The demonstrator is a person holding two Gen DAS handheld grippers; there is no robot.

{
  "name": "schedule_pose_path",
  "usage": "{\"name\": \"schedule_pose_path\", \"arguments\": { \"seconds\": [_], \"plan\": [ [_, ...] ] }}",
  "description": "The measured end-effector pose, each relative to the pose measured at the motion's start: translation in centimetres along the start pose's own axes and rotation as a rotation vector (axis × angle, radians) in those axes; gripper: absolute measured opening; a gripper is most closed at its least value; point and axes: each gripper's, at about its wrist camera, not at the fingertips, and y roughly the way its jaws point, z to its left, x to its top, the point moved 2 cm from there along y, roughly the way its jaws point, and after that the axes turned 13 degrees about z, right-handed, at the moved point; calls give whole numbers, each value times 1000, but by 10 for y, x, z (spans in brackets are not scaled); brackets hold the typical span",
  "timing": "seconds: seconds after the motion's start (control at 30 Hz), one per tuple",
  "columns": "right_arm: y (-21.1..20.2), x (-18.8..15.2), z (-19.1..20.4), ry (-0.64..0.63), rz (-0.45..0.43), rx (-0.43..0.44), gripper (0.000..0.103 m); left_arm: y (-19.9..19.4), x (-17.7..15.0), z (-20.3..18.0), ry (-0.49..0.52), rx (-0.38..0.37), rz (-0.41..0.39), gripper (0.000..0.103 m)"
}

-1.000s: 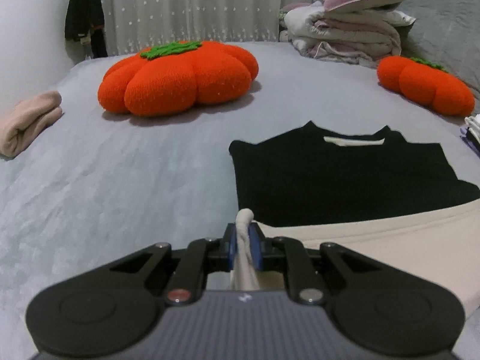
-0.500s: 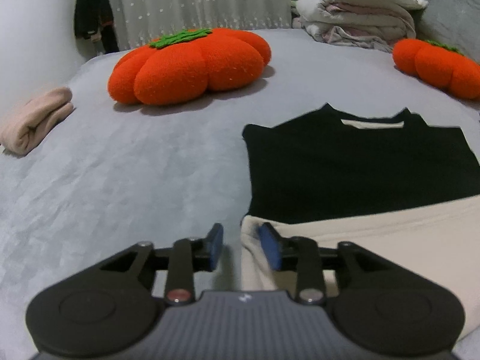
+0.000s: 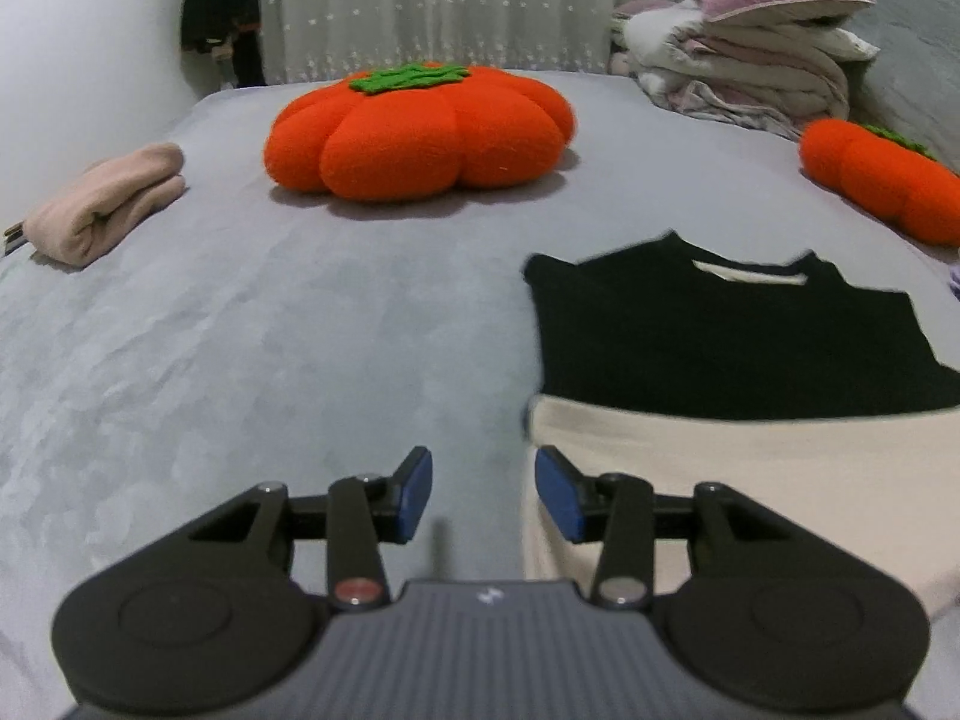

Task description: Fold clothes

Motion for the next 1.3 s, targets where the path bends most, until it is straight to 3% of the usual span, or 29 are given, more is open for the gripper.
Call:
{"name": "schedule_pose_path", "arguments": {
  "seconds": [0.2,0.5,0.73,0.87,1.0,1.17,1.3],
  "plan": [
    [-7,-14,32,-137,-32,9,19,-18,-22,-31,68,-54,-15,44],
    [0,-31,111,-378,-89,78,19,-23,-48,-86,161,-116,-18,45],
    [31,-46,151,-417,-50,82,15,-14,-58,-102,149,-148,-12,59],
    [47,-45,149,-384,-6,50,6,-6,-61,-106,156,-137,-10,66],
    [49,-43,144,-361,18,57,3,2,-64,-110,163,-126,-7,79],
    [47,-43,141,-364,24,64,3,2,-66,-112,163,-122,-17,81],
    [41,-40,140,-366,-33,61,3,-1,-65,-114,161,-130,-31,81]
  ]
}}
